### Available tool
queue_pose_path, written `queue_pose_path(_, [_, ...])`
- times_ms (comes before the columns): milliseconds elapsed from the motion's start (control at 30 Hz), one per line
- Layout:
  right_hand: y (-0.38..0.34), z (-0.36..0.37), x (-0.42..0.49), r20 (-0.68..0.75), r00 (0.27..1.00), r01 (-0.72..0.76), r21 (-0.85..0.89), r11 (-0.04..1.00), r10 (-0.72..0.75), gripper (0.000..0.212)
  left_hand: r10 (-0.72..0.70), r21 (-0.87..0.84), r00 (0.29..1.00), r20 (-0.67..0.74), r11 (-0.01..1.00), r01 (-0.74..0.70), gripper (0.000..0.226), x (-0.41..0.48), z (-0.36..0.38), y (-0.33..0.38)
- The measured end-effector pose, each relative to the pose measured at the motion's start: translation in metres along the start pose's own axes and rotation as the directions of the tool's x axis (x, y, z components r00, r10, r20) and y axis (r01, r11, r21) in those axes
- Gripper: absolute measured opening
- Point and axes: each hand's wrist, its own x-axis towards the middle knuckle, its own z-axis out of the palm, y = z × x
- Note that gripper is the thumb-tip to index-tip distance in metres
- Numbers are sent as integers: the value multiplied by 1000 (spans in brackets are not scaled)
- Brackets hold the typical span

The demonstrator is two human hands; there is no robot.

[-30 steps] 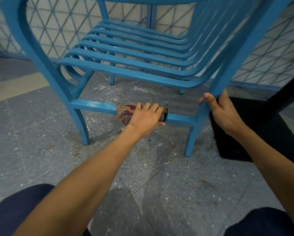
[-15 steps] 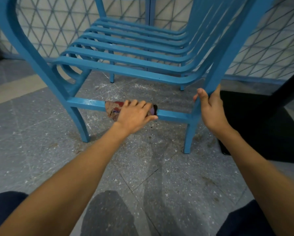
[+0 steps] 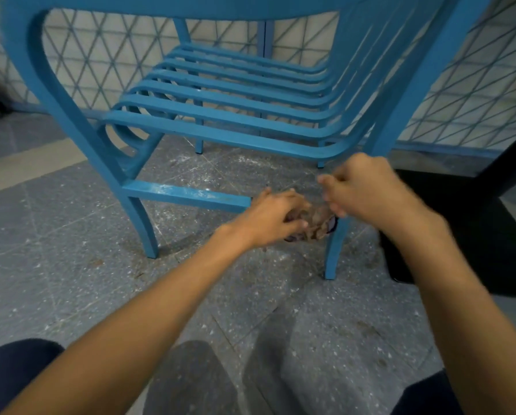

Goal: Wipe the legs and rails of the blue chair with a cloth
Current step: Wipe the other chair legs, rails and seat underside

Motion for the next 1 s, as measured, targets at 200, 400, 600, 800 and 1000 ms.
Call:
queue_pose_path(200, [-20, 106, 33, 307, 950, 121, -164, 979, -66, 75, -282, 34, 912, -297, 952, 305, 34, -77, -57, -81])
queue_pose_path(400, [-58, 143, 43, 177, 967, 233, -337, 912, -181, 61, -444, -26, 797, -410, 879, 477, 36, -101, -86, -117])
queue_pose_path(600, [-79, 161, 49, 128, 913, 408, -359, 840, -389, 54, -460, -2, 811, -361, 870, 493, 40, -105, -77, -126])
queue_pose_path(800, [11, 129, 33, 110, 948, 316, -231, 920, -297, 71, -444, -53, 782, -437, 881, 470, 38, -112, -84, -129])
queue_pose_path(1000, [-19, 134, 46, 80, 968, 242, -67, 968, -237, 50, -515, -134, 721, -463, 845, 518, 38, -124, -91, -141])
